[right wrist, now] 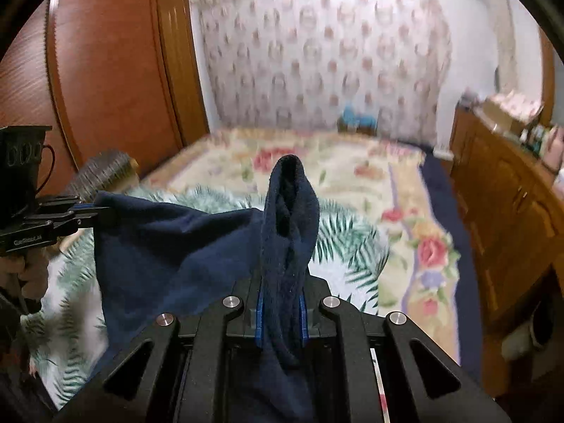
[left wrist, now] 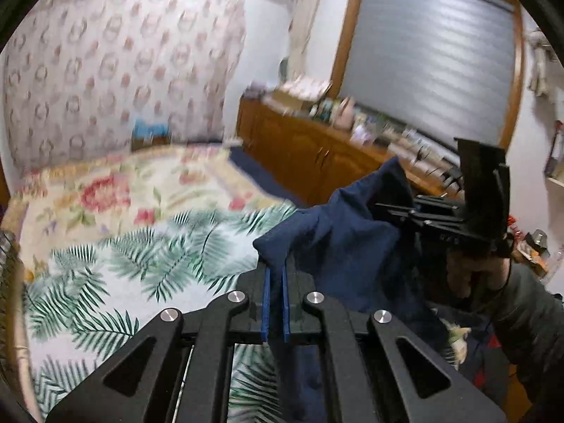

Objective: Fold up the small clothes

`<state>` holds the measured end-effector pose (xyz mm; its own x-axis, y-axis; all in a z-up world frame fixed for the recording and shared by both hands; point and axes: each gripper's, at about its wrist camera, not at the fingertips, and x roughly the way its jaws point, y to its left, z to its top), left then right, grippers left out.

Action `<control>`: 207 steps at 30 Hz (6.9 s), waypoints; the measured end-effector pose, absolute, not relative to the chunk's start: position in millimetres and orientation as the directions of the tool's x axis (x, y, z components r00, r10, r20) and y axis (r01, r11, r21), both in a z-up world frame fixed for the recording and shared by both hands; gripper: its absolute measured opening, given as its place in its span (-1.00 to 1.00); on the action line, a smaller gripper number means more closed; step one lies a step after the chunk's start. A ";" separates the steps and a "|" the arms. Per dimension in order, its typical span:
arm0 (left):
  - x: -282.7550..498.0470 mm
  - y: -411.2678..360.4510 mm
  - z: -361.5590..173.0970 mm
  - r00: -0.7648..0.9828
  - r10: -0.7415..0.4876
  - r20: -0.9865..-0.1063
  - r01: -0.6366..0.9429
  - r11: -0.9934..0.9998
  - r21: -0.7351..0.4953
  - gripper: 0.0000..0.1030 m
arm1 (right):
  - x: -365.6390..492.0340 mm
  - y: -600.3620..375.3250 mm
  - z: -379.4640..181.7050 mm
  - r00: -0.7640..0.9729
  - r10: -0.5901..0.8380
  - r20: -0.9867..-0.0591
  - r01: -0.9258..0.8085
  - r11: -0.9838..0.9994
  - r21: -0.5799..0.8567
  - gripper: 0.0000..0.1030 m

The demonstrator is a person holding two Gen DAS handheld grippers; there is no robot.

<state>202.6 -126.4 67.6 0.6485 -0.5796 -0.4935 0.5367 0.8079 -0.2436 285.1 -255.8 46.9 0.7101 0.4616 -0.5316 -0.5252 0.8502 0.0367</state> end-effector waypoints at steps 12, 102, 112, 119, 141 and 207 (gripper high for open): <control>69.3 -88.9 188.2 0.760 -0.609 -0.226 0.595 0.793 -0.134 -0.89 | 125.2 -274.5 168.0 0.833 0.494 -0.249 -0.524 0.849 -0.070 -0.73; 128.8 -5.6 -53.9 0.606 -0.340 -0.719 0.358 0.924 -0.135 0.28 | 248.3 -170.9 32.9 0.508 0.478 -0.716 -0.560 0.815 0.147 0.34; 101.7 -1.6 -73.0 0.573 -0.376 -0.728 0.327 0.920 -0.218 -0.11 | 233.1 -197.4 19.3 0.513 0.381 -0.769 -0.473 0.873 0.117 0.34; 96.1 -7.5 -79.8 0.558 -0.379 -0.738 0.332 0.917 -0.220 -0.11 | 224.9 -197.6 16.5 0.490 0.407 -0.771 -0.474 0.866 0.156 0.34; 92.9 -15.0 -46.2 0.631 -0.411 -0.658 0.339 0.909 -0.243 -0.79 | 214.9 -189.7 35.9 0.520 0.518 -0.679 -0.559 0.808 0.188 -0.85; 304.4 -11.9 -63.9 0.654 -0.236 -0.719 0.203 0.970 -0.133 0.56 | 392.4 -117.0 43.4 0.609 0.450 -0.653 -0.564 0.824 0.042 0.07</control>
